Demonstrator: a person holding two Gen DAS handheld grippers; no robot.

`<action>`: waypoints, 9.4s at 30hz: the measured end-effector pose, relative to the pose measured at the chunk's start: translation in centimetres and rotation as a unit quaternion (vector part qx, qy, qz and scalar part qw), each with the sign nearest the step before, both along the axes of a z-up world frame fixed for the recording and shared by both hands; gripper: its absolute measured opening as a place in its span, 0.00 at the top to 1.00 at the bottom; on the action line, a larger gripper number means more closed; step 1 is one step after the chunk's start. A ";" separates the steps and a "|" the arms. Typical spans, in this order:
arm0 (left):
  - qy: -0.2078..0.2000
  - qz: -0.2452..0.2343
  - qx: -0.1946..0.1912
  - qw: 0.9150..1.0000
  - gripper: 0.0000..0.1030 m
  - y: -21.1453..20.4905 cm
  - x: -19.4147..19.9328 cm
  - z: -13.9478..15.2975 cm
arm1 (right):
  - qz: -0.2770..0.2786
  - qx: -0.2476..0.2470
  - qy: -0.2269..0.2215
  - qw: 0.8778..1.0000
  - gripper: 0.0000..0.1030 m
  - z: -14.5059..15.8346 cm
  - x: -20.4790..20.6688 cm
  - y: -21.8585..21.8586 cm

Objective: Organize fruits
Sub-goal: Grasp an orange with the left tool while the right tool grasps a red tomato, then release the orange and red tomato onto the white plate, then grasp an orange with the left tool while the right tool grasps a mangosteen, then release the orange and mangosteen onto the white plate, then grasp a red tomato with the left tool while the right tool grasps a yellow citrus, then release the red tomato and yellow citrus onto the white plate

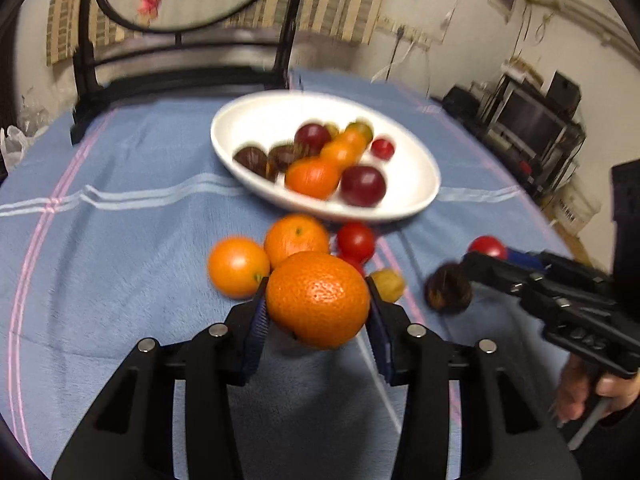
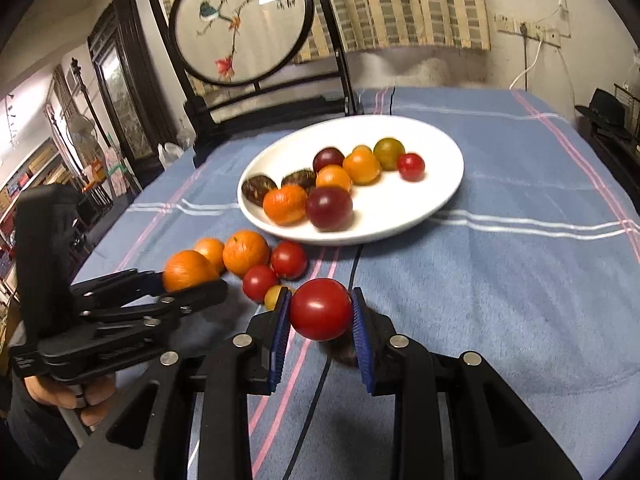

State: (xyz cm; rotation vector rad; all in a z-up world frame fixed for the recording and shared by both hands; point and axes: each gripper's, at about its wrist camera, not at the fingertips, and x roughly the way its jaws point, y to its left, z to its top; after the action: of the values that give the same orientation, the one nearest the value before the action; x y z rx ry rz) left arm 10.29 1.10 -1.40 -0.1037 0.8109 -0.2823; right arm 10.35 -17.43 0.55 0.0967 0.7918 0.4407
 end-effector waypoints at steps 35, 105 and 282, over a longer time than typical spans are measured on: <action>-0.011 0.100 -0.012 0.995 0.20 -0.5 10.3 3.7 | -0.059 0.022 0.013 0.998 0.41 -0.4 9.6 -1.6; -0.015 0.027 0.040 0.999 0.63 2.0 2.2 1.4 | -0.009 -0.016 -0.024 1.000 0.55 0.0 -0.5 -0.4; 0.016 0.162 0.069 0.984 0.14 0.7 4.2 0.7 | 0.097 -0.063 -0.015 0.993 0.47 0.1 2.6 3.7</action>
State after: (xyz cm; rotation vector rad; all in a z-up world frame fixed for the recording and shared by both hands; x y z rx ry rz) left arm 14.50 1.81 -0.73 -0.1082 0.8287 0.0837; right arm 12.99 -13.73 0.65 -0.1056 0.8012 0.5723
